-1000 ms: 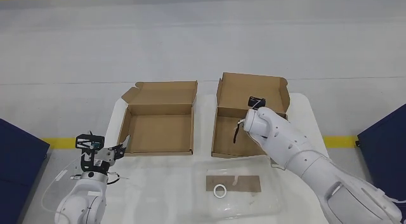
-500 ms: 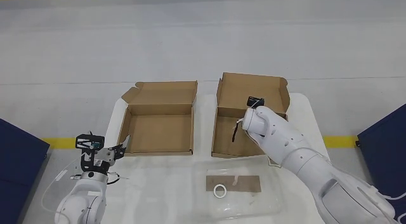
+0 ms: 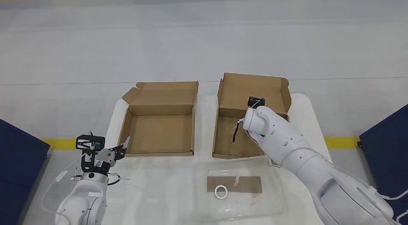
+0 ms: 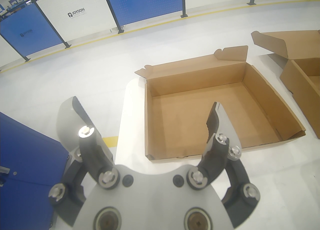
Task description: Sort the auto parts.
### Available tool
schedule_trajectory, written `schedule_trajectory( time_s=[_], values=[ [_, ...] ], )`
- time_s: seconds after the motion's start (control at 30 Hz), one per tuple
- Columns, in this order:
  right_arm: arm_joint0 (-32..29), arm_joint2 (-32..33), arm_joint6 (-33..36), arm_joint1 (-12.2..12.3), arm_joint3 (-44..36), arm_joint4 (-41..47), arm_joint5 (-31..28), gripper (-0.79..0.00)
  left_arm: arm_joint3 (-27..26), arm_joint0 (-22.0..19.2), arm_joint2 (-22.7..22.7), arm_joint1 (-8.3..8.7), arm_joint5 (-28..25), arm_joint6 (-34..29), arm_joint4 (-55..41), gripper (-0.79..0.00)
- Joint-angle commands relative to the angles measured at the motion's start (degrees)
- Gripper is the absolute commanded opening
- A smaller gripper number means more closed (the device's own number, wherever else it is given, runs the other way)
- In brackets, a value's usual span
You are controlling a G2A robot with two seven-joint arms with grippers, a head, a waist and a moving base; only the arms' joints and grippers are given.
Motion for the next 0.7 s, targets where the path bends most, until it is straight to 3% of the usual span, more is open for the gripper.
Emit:
schedule_trajectory(
  time_s=[0.0, 0.43, 0.63, 0.67],
  values=[
    [-0.1, 0.2, 0.1, -0.1, -0.1, -0.3, 0.0, -0.699, 0.0, 0.0, 0.0, 0.0, 0.0, 0.0, 0.0, 0.0],
    [-0.9, 2.1, 0.7, -0.1, -1.2, -2.1, -0.1, -0.576, 0.0, 0.0, 0.0, 0.0, 0.0, 0.0, 0.0, 0.0],
    [-2.0, 3.5, 1.2, 0.4, -3.8, -3.4, 0.5, -0.403, 0.0, 0.0, 0.0, 0.0, 0.0, 0.0, 0.0, 0.0],
    [-2.2, 3.8, 1.4, 0.6, -4.3, -3.7, 0.5, -0.345, 0.0, 0.0, 0.0, 0.0, 0.0, 0.0, 0.0, 0.0]
  ],
)
